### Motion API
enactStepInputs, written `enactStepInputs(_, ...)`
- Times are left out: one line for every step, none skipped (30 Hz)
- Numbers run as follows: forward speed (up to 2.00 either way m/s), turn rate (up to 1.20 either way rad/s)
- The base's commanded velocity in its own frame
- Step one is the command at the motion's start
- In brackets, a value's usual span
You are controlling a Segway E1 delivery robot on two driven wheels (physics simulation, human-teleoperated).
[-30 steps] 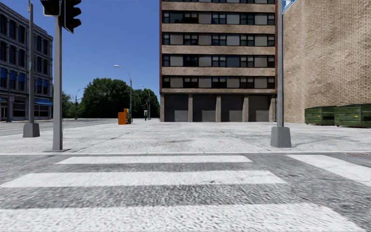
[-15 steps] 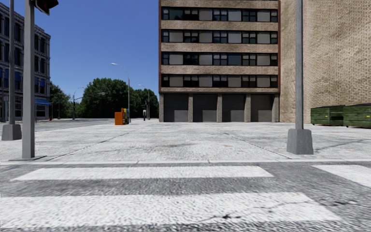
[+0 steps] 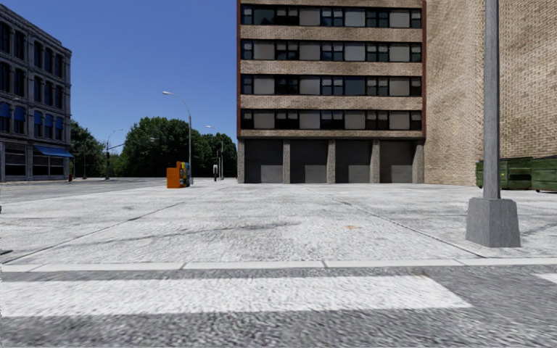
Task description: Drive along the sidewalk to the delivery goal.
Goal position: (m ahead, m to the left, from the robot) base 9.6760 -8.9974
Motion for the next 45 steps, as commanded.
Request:
enactStepInputs(1.55, 0.0)
enactStepInputs(1.55, 0.0)
enactStepInputs(1.55, 0.0)
enactStepInputs(1.55, 0.0)
enactStepInputs(1.55, 0.0)
enactStepInputs(1.55, 0.0)
enactStepInputs(1.55, 0.0)
enactStepInputs(1.55, 0.0)
enactStepInputs(1.55, 0.0)
enactStepInputs(1.55, 0.0)
enactStepInputs(1.55, 0.0)
enactStepInputs(1.55, 0.0)
enactStepInputs(1.55, 0.0)
enactStepInputs(1.55, 0.0)
enactStepInputs(1.55, 0.0)
enactStepInputs(1.55, 0.0)
enactStepInputs(1.55, 0.0)
enactStepInputs(1.55, 0.0)
enactStepInputs(1.55, 0.0)
enactStepInputs(1.55, 0.0)
enactStepInputs(1.55, 0.0)
enactStepInputs(1.55, 0.0)
enactStepInputs(1.55, 0.0)
enactStepInputs(1.55, 0.0)
enactStepInputs(1.55, 0.0)
enactStepInputs(1.55, 0.0)
enactStepInputs(1.55, 0.0)
enactStepInputs(1.55, 0.0)
enactStepInputs(1.55, 0.0)
enactStepInputs(1.55, 0.0)
enactStepInputs(1.55, 0.0)
enactStepInputs(1.55, 0.0)
enactStepInputs(1.55, 0.0)
enactStepInputs(1.55, 0.0)
enactStepInputs(1.55, 0.0)
enactStepInputs(1.55, 0.0)
enactStepInputs(1.55, 0.0)
enactStepInputs(1.55, 0.0)
enactStepInputs(1.55, 0.0)
enactStepInputs(1.55, 0.0)
enactStepInputs(1.55, 0.0)
enactStepInputs(1.55, 0.0)
enactStepInputs(1.55, 0.0)
enactStepInputs(1.55, 0.0)
enactStepInputs(1.55, 0.0)
